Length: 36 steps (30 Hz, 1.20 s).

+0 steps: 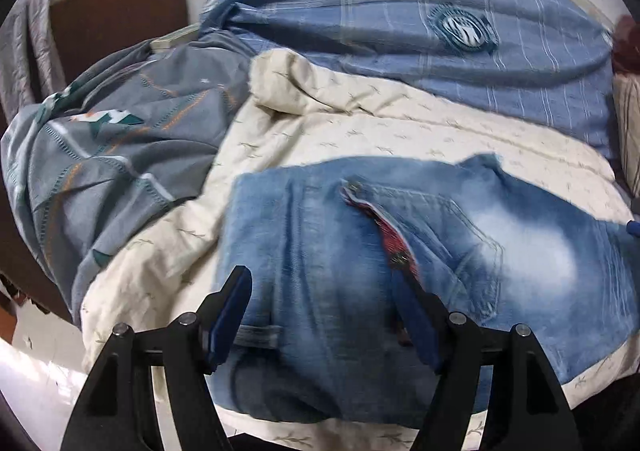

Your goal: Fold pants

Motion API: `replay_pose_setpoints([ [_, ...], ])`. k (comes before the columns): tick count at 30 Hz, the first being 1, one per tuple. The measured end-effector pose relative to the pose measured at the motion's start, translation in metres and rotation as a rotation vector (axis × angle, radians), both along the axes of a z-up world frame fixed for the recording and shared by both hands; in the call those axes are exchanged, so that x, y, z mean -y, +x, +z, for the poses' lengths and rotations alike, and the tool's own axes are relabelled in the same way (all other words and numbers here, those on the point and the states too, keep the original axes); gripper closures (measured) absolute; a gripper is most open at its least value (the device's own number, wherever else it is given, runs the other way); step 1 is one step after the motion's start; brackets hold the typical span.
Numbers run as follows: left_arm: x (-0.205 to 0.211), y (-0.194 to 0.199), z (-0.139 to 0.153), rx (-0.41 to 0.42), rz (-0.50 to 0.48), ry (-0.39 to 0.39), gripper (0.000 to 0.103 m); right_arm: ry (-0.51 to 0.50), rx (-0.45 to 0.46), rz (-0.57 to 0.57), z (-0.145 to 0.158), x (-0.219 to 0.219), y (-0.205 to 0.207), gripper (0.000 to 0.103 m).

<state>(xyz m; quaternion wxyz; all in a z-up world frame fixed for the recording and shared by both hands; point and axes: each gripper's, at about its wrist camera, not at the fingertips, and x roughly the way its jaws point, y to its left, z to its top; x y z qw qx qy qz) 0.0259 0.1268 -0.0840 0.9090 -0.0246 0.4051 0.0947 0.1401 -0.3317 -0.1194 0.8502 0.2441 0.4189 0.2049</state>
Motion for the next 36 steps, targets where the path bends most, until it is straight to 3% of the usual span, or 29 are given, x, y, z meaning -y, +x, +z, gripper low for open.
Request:
replay_pose_setpoints([
  [3,-0.003,0.007,-0.020,-0.057,0.017,-0.019,0.028,-0.008,-0.093,-0.146,-0.031,0.065,0.014,0.050],
  [4,-0.009,0.009,-0.025,-0.064,0.031,-0.047,0.027,-0.016,-0.106,-0.186,-0.042,0.083,0.018,0.055],
  [6,-0.014,0.010,-0.027,-0.065,0.052,-0.057,0.025,0.096,-0.097,-0.186,-0.053,0.102,0.019,0.059],
  [8,-0.014,0.012,-0.029,-0.083,0.054,-0.039,0.023,0.104,-0.092,-0.199,-0.046,0.103,0.013,0.058],
  [11,-0.013,0.011,-0.029,-0.079,0.050,-0.031,0.023,0.139,0.017,-0.188,-0.023,0.102,0.005,0.056],
  [13,-0.012,0.011,-0.030,-0.076,0.047,-0.029,0.023,0.051,-0.033,-0.244,-0.034,0.104,0.017,0.057],
  [14,-0.013,0.011,-0.029,-0.077,0.050,-0.033,0.023,0.052,-0.095,-0.232,-0.050,0.107,0.028,0.063],
  [15,-0.013,0.011,-0.028,-0.078,0.048,-0.037,0.023,0.072,-0.100,-0.243,-0.056,0.112,0.031,0.075],
  [17,-0.013,0.008,-0.020,-0.070,0.045,-0.030,0.023,0.101,-0.086,-0.273,-0.046,0.115,0.023,0.072],
  [20,-0.008,-0.001,-0.005,-0.027,0.032,-0.031,0.024,0.064,0.008,-0.246,-0.019,0.105,-0.001,0.071],
  [24,0.007,-0.009,0.010,0.016,-0.018,-0.044,0.023,0.055,0.009,-0.211,-0.011,0.090,-0.034,0.069],
  [27,0.016,-0.002,-0.006,-0.032,-0.020,-0.025,0.023,-0.042,-0.053,-0.185,-0.036,0.080,-0.042,0.037],
  [28,0.017,0.003,-0.018,-0.077,-0.013,-0.016,0.023,-0.110,-0.102,-0.203,-0.053,0.079,-0.040,0.036],
  [29,0.016,0.005,-0.024,-0.077,-0.007,-0.029,0.023,-0.109,-0.103,-0.190,-0.063,0.079,-0.037,0.036],
  [30,0.014,0.005,-0.024,-0.065,-0.001,-0.041,0.023,-0.113,-0.067,-0.198,-0.060,0.079,-0.040,0.036],
  [33,0.014,0.006,-0.019,-0.070,0.003,-0.042,0.023,-0.111,-0.103,-0.209,-0.044,0.076,-0.045,0.036],
  [36,0.014,0.006,-0.016,-0.065,-0.003,-0.037,0.023,-0.133,0.001,-0.181,-0.018,0.064,-0.058,0.036],
])
